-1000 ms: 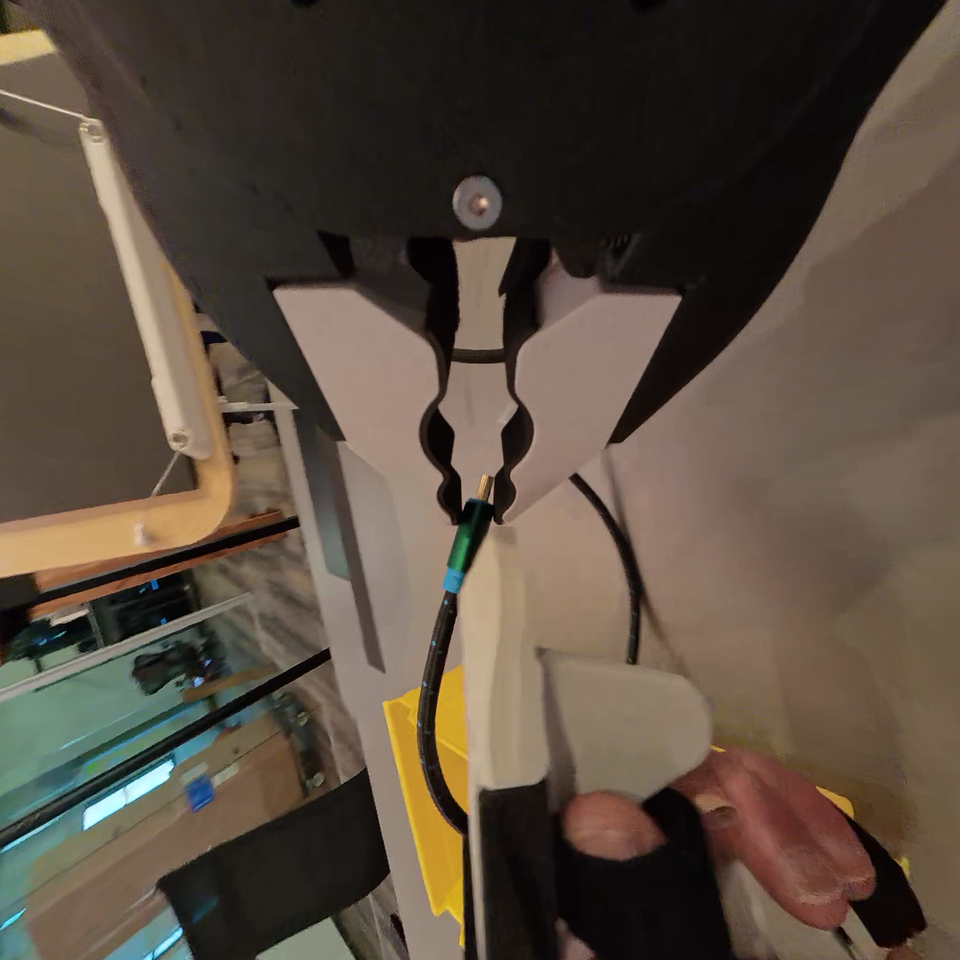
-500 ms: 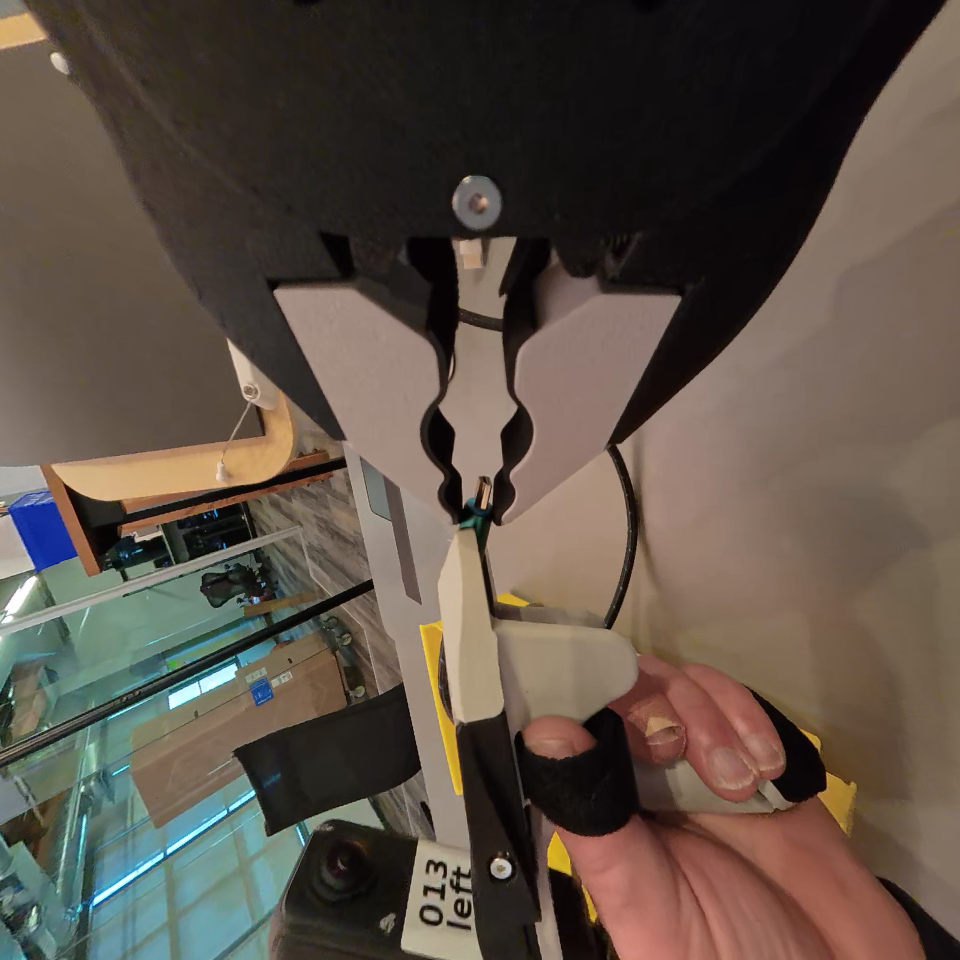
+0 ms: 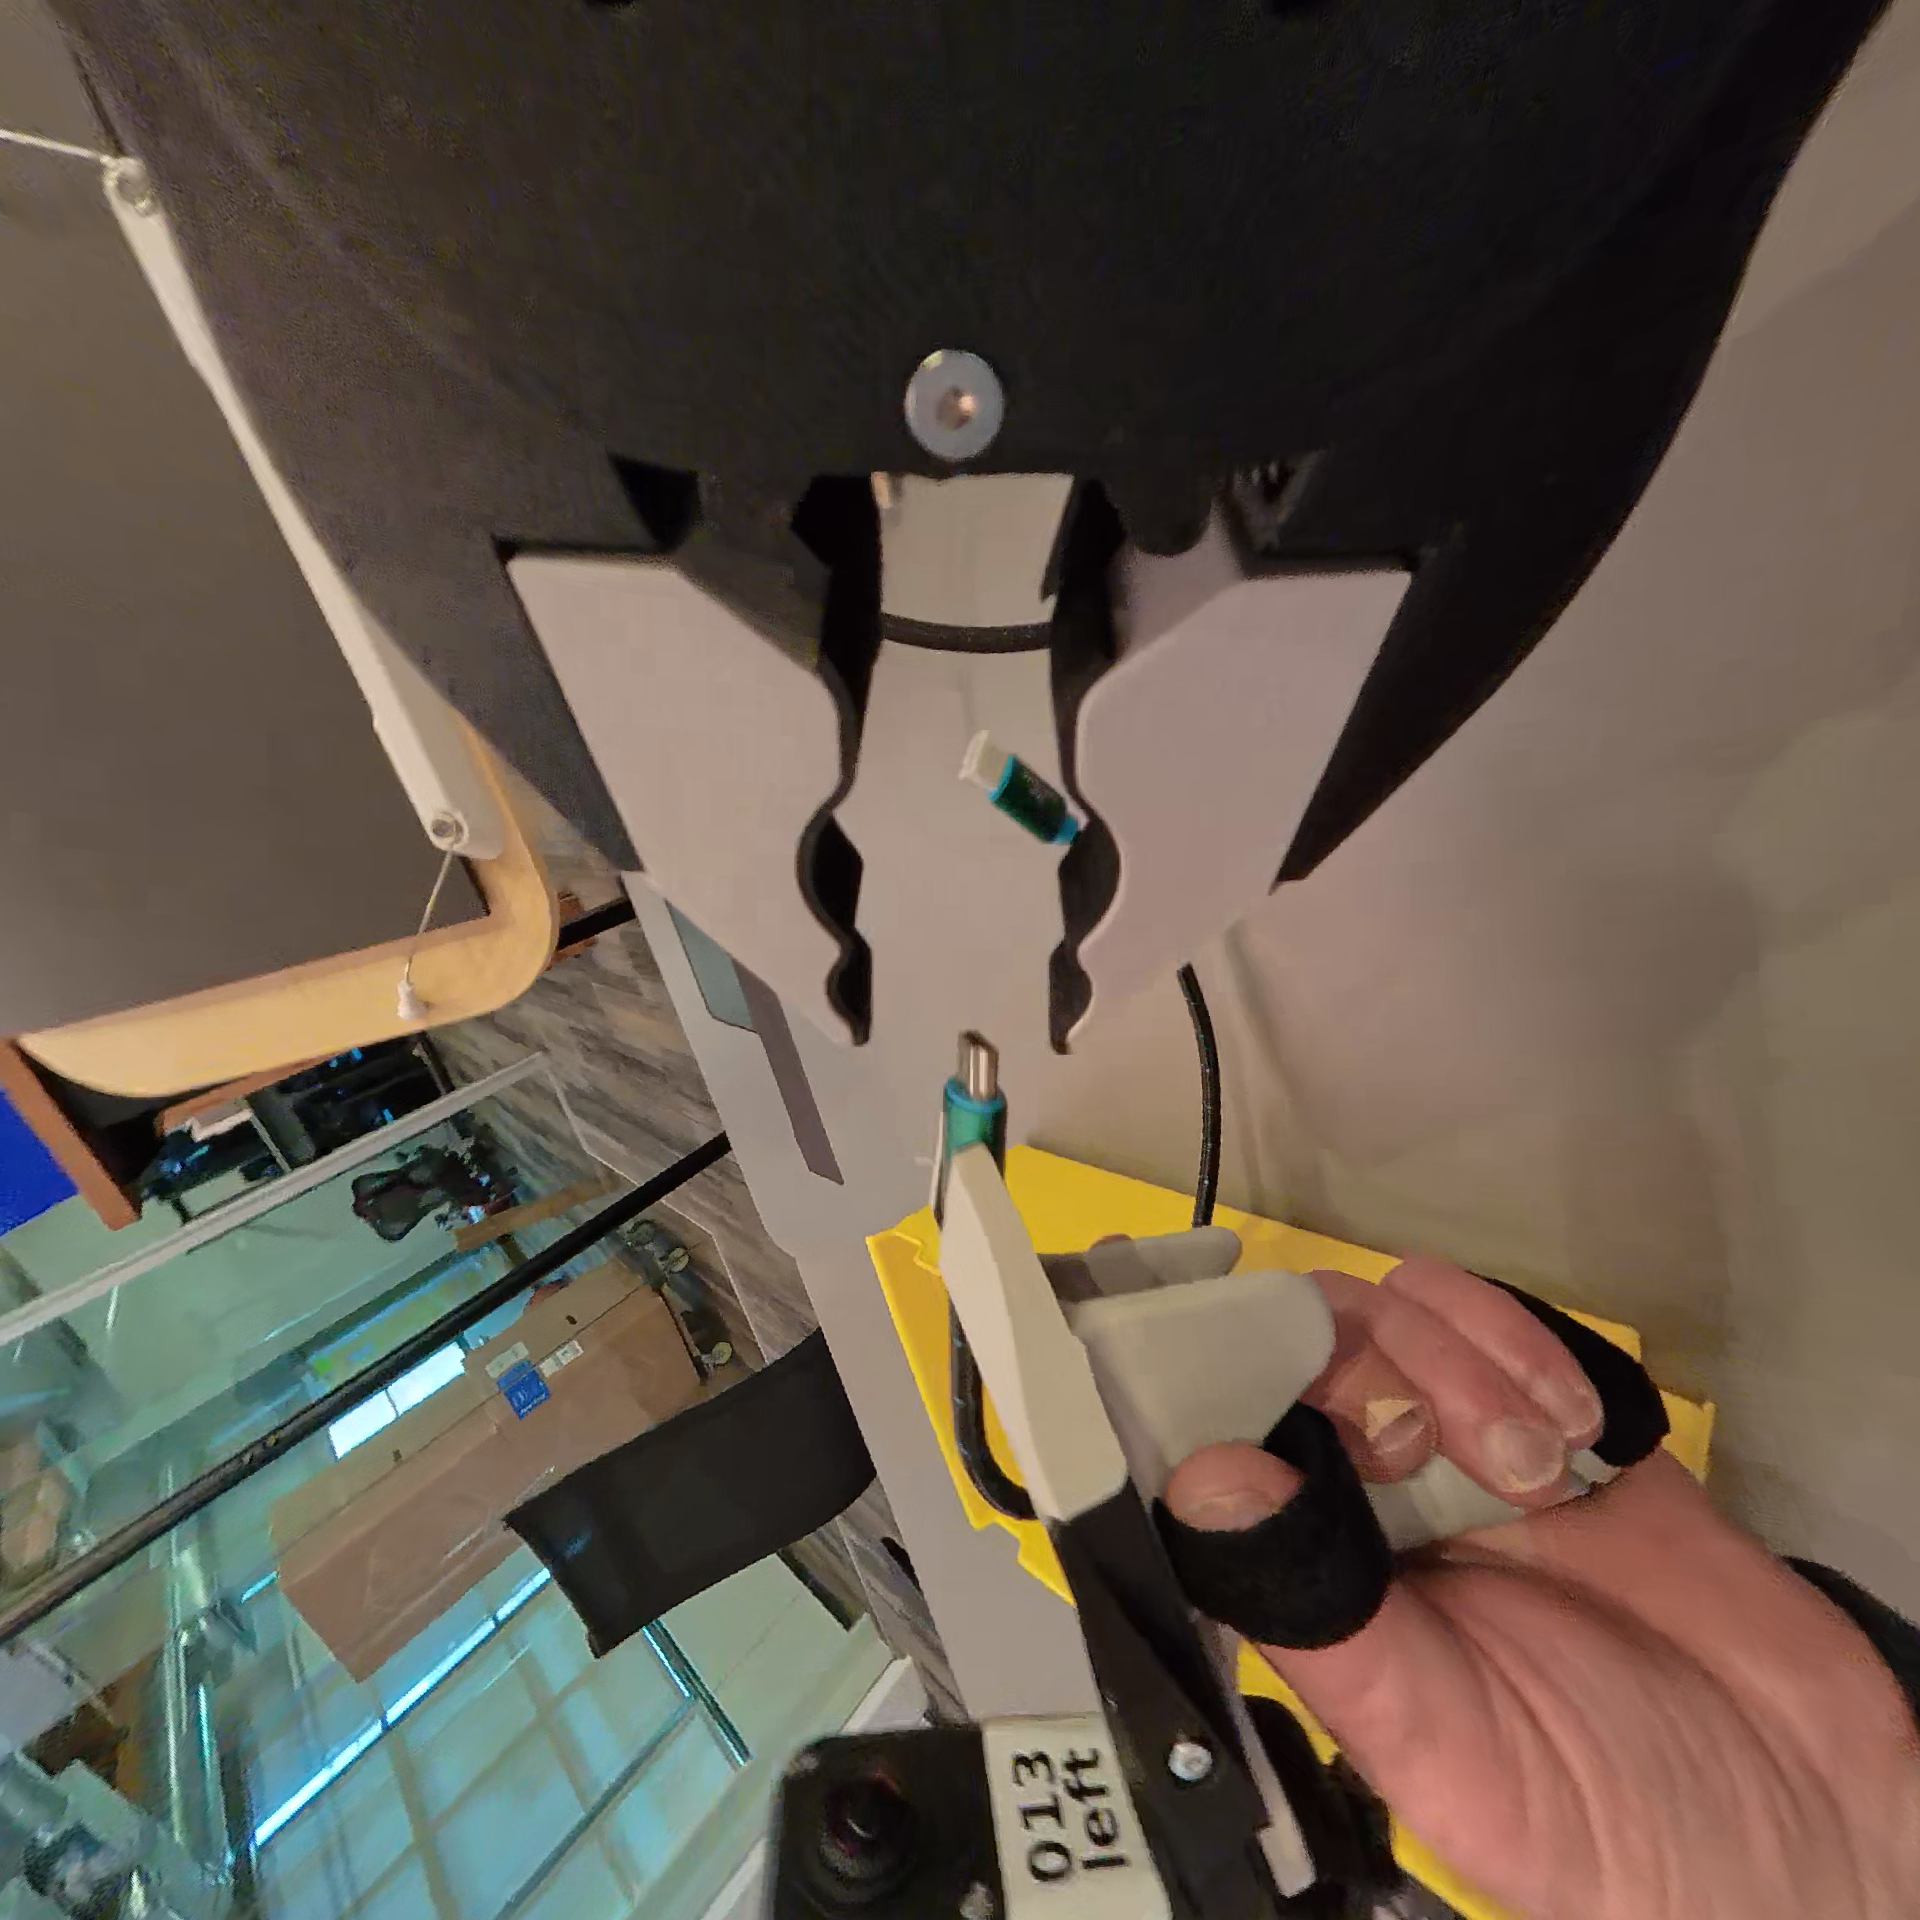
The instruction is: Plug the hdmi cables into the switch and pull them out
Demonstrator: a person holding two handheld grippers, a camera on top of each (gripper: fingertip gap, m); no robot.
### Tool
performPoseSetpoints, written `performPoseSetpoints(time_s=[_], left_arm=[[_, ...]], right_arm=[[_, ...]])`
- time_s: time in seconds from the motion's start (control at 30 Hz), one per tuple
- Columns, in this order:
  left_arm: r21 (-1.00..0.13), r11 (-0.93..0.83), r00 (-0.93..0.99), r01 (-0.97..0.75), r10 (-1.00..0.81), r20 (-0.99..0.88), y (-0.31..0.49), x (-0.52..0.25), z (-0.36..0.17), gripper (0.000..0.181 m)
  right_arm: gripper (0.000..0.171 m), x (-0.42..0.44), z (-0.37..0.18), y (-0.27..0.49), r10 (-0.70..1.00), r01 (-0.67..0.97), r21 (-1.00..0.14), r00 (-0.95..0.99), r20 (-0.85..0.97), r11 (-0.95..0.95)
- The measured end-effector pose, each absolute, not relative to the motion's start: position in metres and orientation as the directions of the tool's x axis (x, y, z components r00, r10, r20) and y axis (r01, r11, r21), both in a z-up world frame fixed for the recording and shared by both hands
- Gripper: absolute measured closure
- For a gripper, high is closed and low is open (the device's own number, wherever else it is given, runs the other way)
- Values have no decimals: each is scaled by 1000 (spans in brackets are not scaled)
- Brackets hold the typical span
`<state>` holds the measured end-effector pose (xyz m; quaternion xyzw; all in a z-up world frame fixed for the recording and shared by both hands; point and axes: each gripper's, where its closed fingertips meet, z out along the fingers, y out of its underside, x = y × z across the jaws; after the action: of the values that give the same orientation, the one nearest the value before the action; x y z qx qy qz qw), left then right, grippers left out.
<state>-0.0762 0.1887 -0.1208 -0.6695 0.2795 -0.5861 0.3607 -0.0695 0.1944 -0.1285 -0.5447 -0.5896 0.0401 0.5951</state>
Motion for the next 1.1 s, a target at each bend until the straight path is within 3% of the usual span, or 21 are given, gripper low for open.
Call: performPoseSetpoints(time_s=[0.23, 0.37, 0.43, 0.63, 0.7, 0.9, 1.03, 1.1], left_arm=[[-852, -517, 194, 89, -830, 523, 192, -80, -114, 160], [-857, -508, 202, 85, -834, 514, 191, -79, -115, 160], [-855, -512, 201, 82, -832, 517, 192, -80, -117, 160], [-836, -543, 204, 82, -812, 547, 195, -79, -127, 160], [-833, -548, 204, 77, -809, 551, 195, -78, -129, 160], [-829, -554, 203, 68, -806, 556, 195, -76, -133, 160], [-821, -567, 201, 66, -799, 567, 197, -76, -138, 160], [-820, -569, 200, 62, -798, 569, 196, -75, -139, 160]], right_arm=[[138, -60, -131, 194, 756, 565, -747, 299, 582, 350], [150, -37, -131, 186, 876, 522, -819, 248, 413, 238], [145, -21, -136, 182, 932, 521, -842, 220, 289, 138], [119, 26, -206, 192, 959, 685, -725, 245, 139, -70], [103, 27, -225, 196, 959, 695, -710, 263, 101, -115], [110, 41, -275, 201, 958, 818, -562, 245, 147, -123], [110, 39, -295, 205, 955, 837, -527, 258, 147, -145], [117, 29, -296, 206, 955, 801, -578, 272, 117, -157]])
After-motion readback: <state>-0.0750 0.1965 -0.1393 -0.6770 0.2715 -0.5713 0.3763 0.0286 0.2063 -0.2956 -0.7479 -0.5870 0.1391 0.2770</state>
